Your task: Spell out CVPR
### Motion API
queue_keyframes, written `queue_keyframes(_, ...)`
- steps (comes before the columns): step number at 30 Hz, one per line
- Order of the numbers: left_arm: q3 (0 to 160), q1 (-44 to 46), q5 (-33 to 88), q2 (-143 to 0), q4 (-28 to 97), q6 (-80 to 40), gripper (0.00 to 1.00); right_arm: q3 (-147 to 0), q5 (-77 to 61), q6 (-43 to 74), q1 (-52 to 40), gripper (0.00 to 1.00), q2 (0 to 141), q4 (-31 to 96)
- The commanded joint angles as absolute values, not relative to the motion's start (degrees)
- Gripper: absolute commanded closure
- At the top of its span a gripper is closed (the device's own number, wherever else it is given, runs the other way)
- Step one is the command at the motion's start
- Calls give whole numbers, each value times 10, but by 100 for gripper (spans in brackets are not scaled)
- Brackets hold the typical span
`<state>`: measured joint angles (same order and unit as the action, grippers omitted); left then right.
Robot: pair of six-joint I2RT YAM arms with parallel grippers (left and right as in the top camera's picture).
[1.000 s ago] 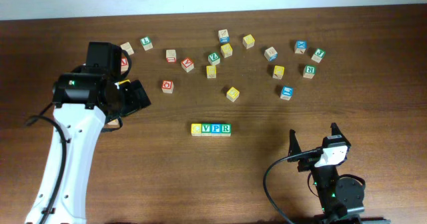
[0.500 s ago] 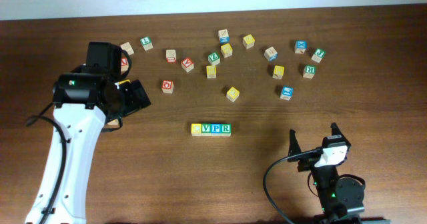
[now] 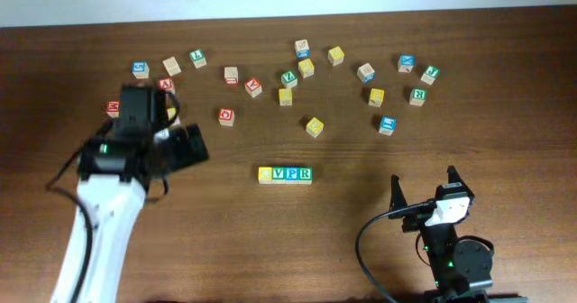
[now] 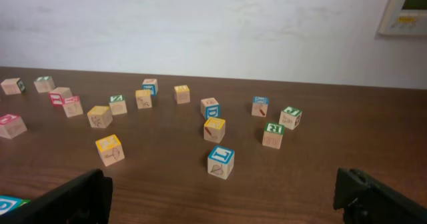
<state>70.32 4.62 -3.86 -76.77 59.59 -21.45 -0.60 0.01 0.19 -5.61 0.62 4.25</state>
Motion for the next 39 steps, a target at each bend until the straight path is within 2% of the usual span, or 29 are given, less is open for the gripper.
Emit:
queue_keyframes(1,590,43,-17,-639,560,-157,1,-3,6,2,-51,2,2,47)
queue_keyframes(4,458,43,28,-474,478,-153,1,-3,6,2,-51,2,2,47)
queue_keyframes(6,389,43,83,-378,417,-75,1,-3,7,2,-51,2,2,47)
queue_keyframes(8,318,43,77,-251,390,-59,1,-3,7,2,-51,2,2,47)
queue_keyframes(11,269,43,67,-215,362,-59,1,-3,6,2,-51,1,2,47)
queue_keyframes(14,173,43,74,-194,226,-60,1,-3,7,2,-51,2,2,47)
queue_keyframes(17,68,43,73,-87,135,-59,1,-3,6,2,-51,2,2,47)
queue_keyframes(20,40,24,70,-2,119,-59,1,-3,7,2,-51,2,2,47)
queue_keyframes(23,8,10,62,-3,16,-59,1,-3,6,2,-51,2,2,47)
queue_keyframes(25,5,11,60,-3,-4,-59,1,-3,7,2,-51,2,3,47)
queue_keyframes(28,5,11,63,-3,43,-59,1,-3,6,2,-51,2,3,47)
queue_keyframes(34,5,11,49,-3,42,-25,1,-3,7,2,-51,2,3,47)
queue_keyframes(35,5,11,12,-3,47,-24,1,-3,6,2,-51,2,3,47)
queue_keyframes(37,5,11,0,-3,48,41,1,-3,7,2,-51,2,3,47)
queue_keyframes(39,5,11,-11,-3,48,49,1,-3,7,2,-51,2,3,47)
